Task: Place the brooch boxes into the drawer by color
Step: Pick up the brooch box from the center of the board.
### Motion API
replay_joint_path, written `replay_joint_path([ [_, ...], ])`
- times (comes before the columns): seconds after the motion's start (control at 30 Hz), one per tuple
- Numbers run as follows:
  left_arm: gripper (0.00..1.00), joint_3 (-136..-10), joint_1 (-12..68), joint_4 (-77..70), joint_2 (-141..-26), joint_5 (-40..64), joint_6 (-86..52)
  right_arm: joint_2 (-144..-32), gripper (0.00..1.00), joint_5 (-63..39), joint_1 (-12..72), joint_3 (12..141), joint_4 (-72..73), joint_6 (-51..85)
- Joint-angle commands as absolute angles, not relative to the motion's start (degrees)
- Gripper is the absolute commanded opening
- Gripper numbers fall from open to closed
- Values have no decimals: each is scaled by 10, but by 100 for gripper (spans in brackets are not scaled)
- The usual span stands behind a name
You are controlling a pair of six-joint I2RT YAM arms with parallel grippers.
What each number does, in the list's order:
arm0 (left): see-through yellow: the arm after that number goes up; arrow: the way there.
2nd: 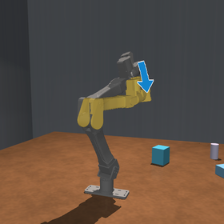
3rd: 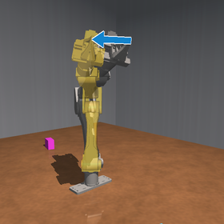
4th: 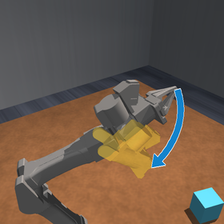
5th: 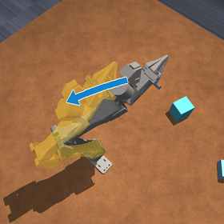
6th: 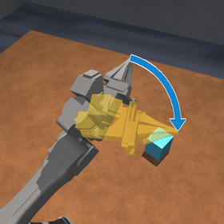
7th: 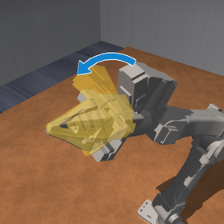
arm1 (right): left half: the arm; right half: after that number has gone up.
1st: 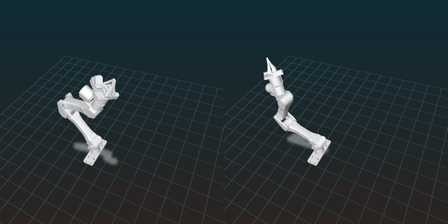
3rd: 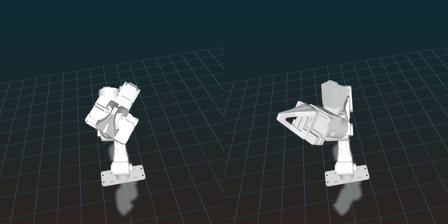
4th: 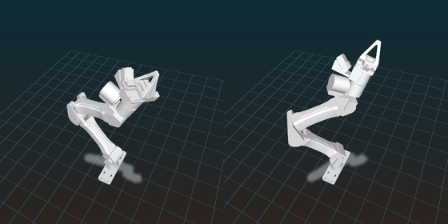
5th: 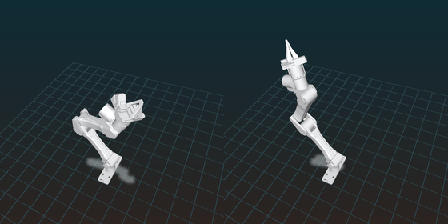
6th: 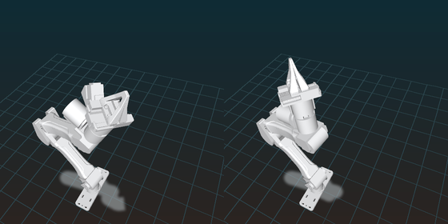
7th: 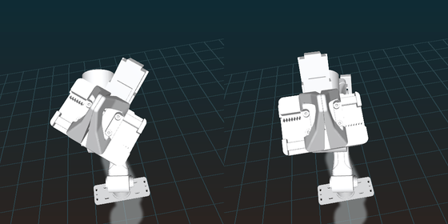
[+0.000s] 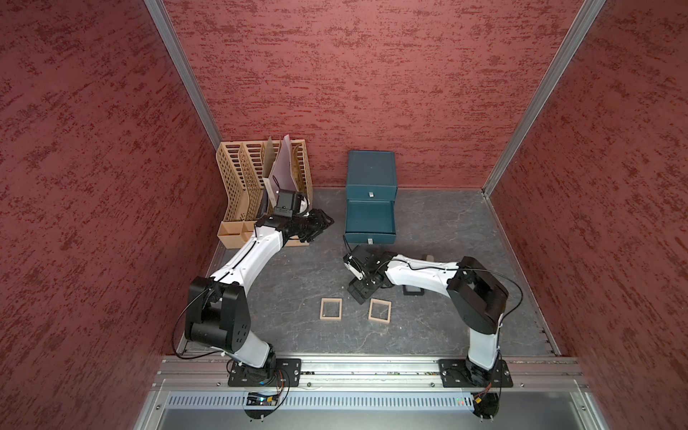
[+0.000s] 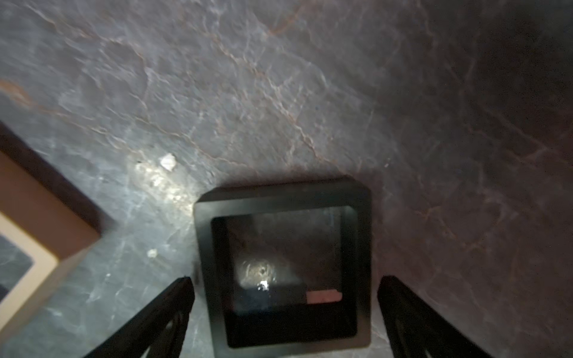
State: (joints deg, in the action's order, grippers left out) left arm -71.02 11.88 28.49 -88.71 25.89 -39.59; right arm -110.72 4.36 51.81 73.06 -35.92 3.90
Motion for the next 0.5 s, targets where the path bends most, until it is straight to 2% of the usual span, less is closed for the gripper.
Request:
replay_joint_path([
  [0.0,60,-704,116,281,-871,264,-388,-1116,96,78,522,748,-364,34],
  [0.47,59,-707,118,278,-876,263,-388,-1113,74,82,529,761,-363,46],
])
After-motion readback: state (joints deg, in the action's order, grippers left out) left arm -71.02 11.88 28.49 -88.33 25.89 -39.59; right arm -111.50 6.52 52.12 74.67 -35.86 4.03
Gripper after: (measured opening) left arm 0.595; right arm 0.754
